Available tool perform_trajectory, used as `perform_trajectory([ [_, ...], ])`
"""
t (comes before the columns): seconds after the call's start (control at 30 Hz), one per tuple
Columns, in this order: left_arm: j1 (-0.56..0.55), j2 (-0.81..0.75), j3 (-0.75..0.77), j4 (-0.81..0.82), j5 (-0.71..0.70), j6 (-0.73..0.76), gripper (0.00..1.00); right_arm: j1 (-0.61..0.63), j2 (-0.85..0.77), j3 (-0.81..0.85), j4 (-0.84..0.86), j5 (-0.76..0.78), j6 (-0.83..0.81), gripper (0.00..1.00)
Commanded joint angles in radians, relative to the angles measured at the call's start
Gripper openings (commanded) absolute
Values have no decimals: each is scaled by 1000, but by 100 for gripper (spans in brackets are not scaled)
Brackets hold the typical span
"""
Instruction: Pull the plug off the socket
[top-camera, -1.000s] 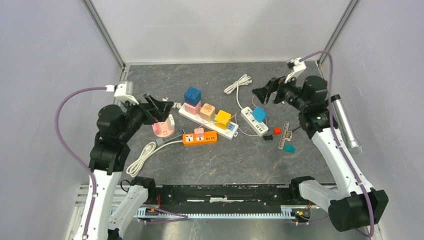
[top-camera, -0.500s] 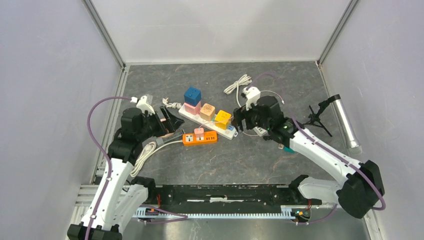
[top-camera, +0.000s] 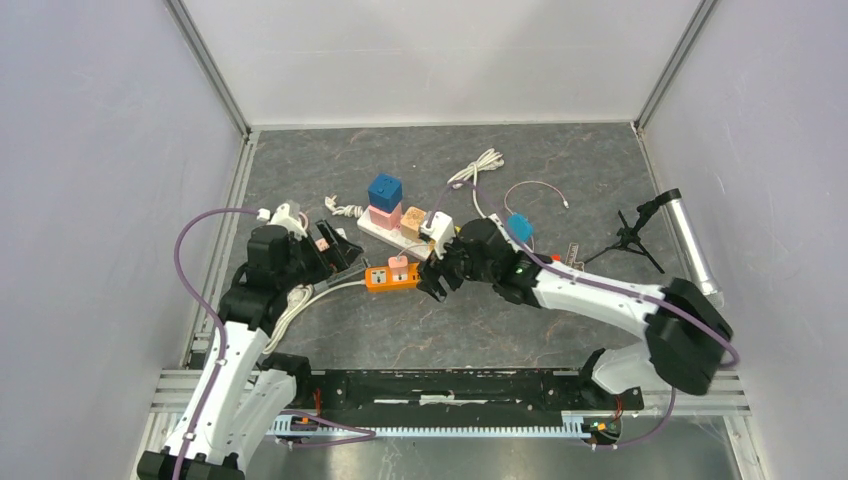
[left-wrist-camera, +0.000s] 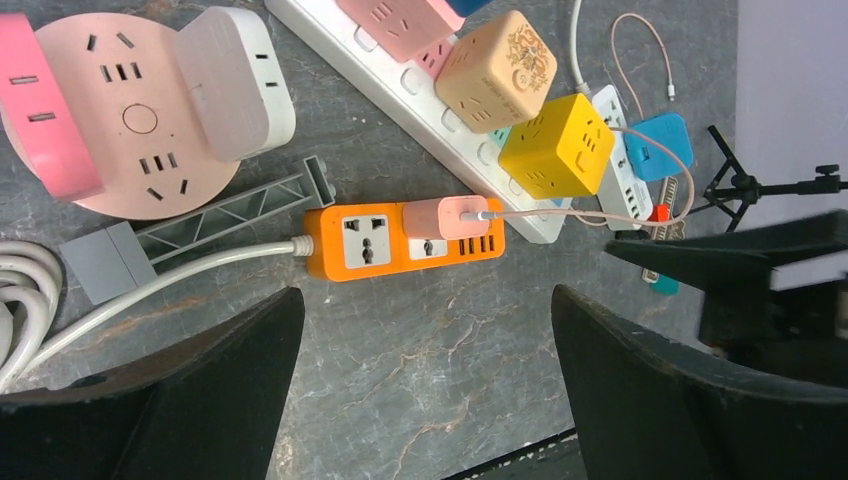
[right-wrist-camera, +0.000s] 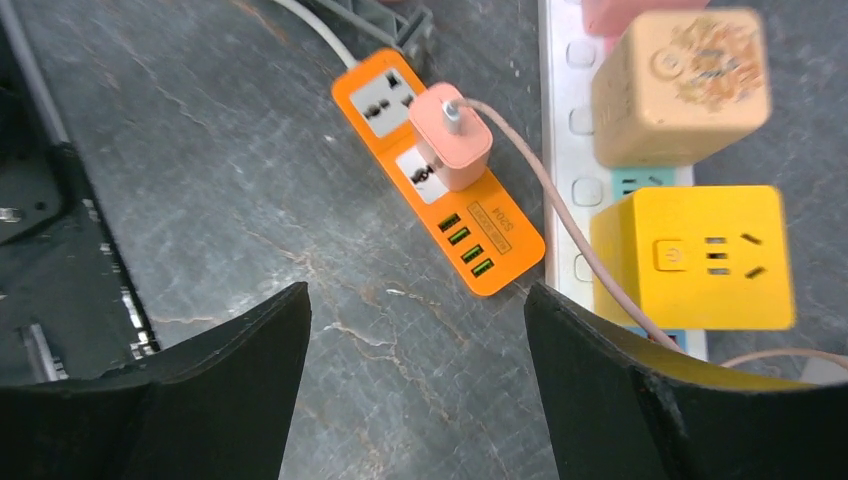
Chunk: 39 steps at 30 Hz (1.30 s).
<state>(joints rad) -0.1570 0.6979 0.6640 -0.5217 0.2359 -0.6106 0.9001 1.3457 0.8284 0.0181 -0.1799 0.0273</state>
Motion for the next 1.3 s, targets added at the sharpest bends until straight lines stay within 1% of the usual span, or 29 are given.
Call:
perform_trajectory([
  [0.0,5,9,-15,-6,-24,-42,99,5,139,54,81,7,-18,83],
  [0.1,5,20,-27,-7,-16,-43,96,6,195,37,173,-16,-18,83],
  [0.17,5,29,-36,-8,-8,-47,95,7,214,14,260,-31,-57,83],
  [0.27,5,39,-48,-7,10,-57,94,10,241,8,318,-39,-108,83],
  [0.4,5,42,-59,-8,10,-63,93,14,262,4,402,-46,-132,83],
  [0.57,5,46,-64,-8,6,-65,93,36,302,40,395,-39,-156,83],
  [0.7,5,53,-84,6,21,-70,91,50,342,40,405,-2,-197,81],
  [0.83,5,57,-113,30,42,-83,87,51,360,30,455,18,-253,73],
  [0.9,5,56,-120,32,42,-86,87,52,365,34,465,41,-271,72],
  [0.97,5,55,-125,32,42,-84,87,51,372,42,472,58,-277,72],
  [1.13,5,52,-134,33,39,-85,87,51,407,64,495,61,-293,80],
  [1.2,5,54,-137,35,41,-87,87,51,428,77,498,36,-313,80],
  [1.27,5,60,-140,40,48,-86,85,48,440,83,506,-5,-343,78],
])
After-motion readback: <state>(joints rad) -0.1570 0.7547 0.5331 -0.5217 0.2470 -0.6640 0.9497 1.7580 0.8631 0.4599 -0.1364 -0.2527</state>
